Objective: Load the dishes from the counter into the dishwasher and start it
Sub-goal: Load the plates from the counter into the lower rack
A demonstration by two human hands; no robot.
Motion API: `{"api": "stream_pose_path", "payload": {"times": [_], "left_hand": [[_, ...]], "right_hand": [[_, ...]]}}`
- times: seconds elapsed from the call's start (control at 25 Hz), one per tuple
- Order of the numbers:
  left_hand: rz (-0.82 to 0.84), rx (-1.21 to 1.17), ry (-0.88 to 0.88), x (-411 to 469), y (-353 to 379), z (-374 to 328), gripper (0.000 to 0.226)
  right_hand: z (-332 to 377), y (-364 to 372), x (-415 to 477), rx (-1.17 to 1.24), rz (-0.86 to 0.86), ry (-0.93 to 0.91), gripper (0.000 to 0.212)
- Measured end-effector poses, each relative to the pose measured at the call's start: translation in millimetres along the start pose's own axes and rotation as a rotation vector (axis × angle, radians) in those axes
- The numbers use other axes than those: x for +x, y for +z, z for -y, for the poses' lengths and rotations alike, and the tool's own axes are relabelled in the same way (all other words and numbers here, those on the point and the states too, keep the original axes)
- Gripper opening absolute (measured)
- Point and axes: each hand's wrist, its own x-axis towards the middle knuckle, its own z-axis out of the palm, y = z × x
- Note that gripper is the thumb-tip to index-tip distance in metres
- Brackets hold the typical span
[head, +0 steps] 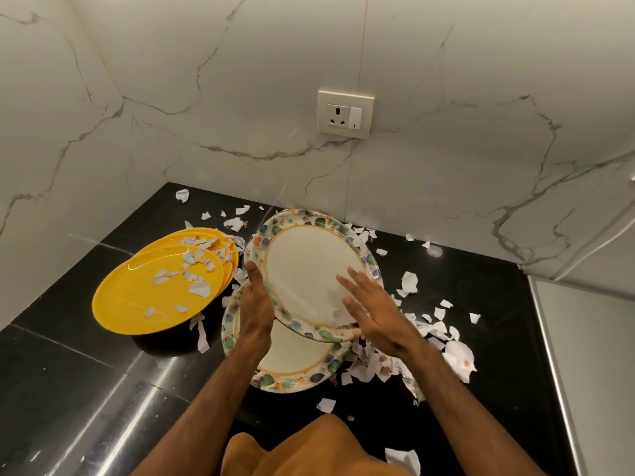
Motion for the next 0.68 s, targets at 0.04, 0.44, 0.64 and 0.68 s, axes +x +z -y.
{"api": "stream_pose_path", "payload": {"times": [0.04, 0.44, 0.64, 0.68], "left_hand": [[-0.007, 0.004, 0.006, -1, 3, 1, 0.082], [-0.044, -0.042, 0.045, -11, 6, 9, 0.074], [-0.189, -0.071, 0.091, -7, -13, 2, 0.046], [-0.188, -0.069, 0.106, -11, -14, -2, 0.036]], "right_hand": [[10, -3, 7, 0.030, -0.047, 0.021, 0.059], [92, 66, 19, 0.165, 0.064, -0.212, 0.053], [49, 63, -4, -0.032, 0.066, -0.132, 0.055], [38, 63, -6, -0.049, 0.045, -0.079, 0.055]]}}
